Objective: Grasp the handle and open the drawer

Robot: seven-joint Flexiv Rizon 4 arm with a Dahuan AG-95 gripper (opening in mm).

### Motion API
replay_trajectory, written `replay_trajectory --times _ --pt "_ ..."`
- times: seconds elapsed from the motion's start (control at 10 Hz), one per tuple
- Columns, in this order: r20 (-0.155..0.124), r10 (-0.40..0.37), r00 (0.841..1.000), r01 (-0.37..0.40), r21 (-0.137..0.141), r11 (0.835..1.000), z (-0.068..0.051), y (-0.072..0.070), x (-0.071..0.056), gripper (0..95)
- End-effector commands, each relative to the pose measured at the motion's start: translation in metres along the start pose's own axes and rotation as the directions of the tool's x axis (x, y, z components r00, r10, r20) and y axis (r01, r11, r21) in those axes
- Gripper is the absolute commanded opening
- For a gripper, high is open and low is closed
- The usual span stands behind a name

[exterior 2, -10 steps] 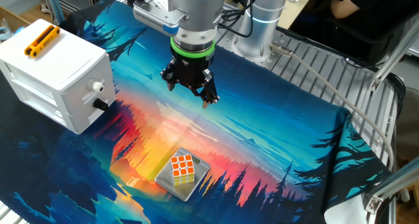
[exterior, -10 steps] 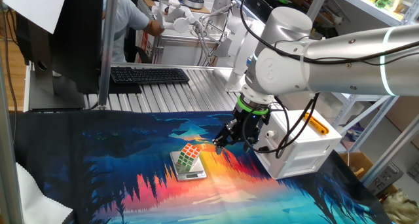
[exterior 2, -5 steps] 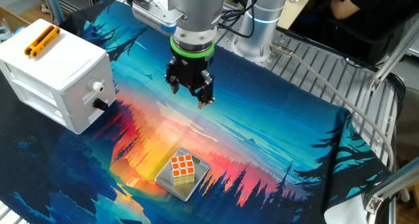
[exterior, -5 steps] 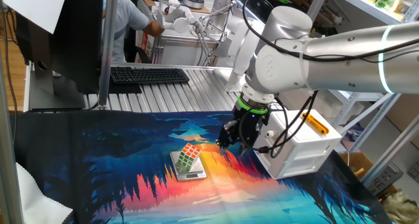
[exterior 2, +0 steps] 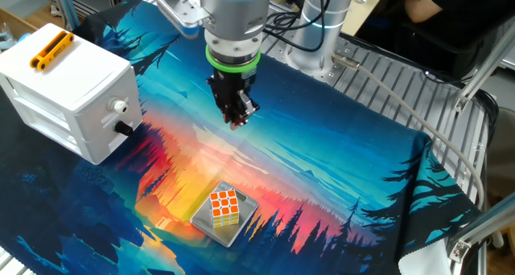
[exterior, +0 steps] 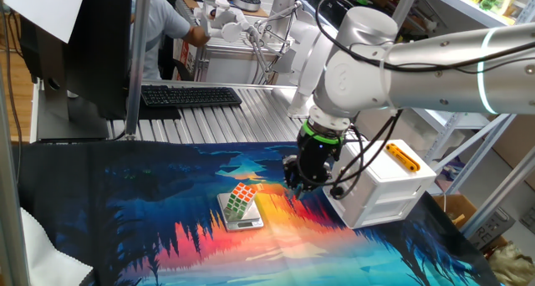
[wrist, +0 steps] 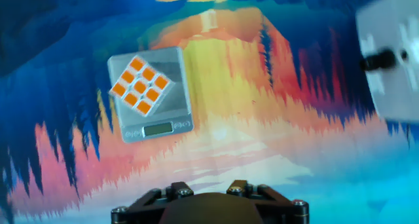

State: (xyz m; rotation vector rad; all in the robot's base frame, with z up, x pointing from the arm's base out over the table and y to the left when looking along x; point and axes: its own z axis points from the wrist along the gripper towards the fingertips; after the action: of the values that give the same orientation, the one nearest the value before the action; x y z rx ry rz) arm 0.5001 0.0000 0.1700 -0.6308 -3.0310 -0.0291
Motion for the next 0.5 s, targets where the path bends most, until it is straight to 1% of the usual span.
replay_trajectory --times 0.1,0.2,0.3,0.4,0.5 --pt "0.002 0.064 0.998 -0.064 0.019 0.998 -0.0001 0.0 0.0003 0.0" --pt "0.012 0.136 0.991 -0.136 0.024 0.99 -0.0002 0.0 0.0001 0.0" --pt "0.015 0.16 0.987 -0.16 0.026 0.987 -0.0008 0.0 -0.0004 0.0" --pt "0.022 0.211 0.977 -0.212 0.048 0.976 -0.0019 0.0004 -0.003 0.0" --pt "0.021 0.235 0.972 -0.236 0.052 0.97 -0.0031 0.0009 -0.0053 0.0"
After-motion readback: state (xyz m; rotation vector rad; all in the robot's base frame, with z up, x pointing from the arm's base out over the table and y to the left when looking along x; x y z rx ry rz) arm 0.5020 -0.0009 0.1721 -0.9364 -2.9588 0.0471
